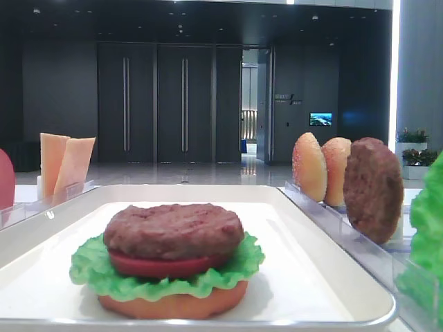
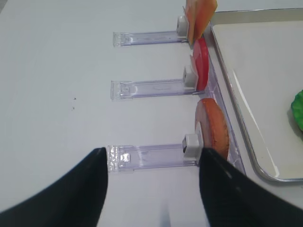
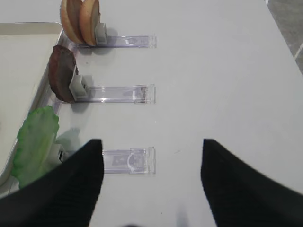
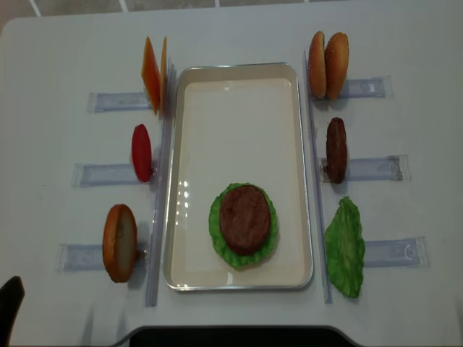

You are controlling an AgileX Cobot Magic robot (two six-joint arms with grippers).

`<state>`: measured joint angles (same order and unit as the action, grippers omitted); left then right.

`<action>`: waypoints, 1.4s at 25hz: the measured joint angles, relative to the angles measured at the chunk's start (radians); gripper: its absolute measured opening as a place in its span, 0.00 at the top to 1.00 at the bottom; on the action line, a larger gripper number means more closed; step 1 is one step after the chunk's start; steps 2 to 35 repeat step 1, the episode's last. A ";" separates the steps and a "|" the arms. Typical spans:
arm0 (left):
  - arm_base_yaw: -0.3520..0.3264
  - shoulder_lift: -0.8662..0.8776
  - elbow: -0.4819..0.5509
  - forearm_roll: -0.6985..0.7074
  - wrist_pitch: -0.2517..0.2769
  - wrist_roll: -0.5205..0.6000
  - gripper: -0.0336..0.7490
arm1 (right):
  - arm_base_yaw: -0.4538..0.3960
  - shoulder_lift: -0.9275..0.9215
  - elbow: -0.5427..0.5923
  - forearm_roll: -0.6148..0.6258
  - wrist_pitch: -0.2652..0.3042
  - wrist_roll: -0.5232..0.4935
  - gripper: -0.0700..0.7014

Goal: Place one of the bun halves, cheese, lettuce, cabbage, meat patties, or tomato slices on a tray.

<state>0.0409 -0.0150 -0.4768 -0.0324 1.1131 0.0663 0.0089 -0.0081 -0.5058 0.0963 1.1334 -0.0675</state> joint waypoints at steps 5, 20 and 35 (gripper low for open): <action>0.000 0.000 0.000 0.000 0.000 0.000 0.36 | 0.000 0.000 0.000 0.000 0.000 0.000 0.35; 0.000 0.000 0.000 0.000 0.000 0.000 0.36 | 0.000 0.000 0.000 0.000 0.000 0.000 0.35; 0.000 0.000 0.000 0.000 0.000 0.000 0.36 | 0.000 0.000 0.000 0.000 0.000 0.000 0.35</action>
